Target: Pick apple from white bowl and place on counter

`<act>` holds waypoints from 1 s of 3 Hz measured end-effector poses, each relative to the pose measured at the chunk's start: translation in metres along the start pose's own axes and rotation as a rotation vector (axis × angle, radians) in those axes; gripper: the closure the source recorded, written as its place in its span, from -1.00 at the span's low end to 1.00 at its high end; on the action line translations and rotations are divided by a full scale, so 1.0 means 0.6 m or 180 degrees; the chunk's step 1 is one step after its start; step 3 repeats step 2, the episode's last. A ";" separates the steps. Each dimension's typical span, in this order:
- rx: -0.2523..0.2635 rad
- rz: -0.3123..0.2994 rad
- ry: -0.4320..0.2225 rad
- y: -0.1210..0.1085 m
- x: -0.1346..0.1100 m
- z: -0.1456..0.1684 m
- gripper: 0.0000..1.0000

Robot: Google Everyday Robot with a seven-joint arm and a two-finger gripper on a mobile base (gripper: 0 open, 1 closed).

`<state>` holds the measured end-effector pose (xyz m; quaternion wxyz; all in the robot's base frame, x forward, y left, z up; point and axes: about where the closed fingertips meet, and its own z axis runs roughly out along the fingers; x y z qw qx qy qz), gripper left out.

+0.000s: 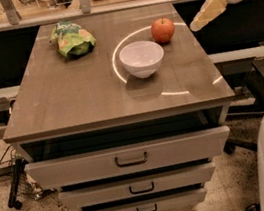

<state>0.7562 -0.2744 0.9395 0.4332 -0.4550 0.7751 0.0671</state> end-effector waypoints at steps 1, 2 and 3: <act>0.0283 0.0069 -0.0449 -0.035 0.003 -0.147 -1.00; 0.0364 0.0090 -0.0536 -0.043 0.007 -0.184 -1.00; 0.0364 0.0090 -0.0536 -0.043 0.007 -0.184 -1.00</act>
Offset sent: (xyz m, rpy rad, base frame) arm -0.0354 -0.0536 0.0549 0.0962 -0.1193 -0.0353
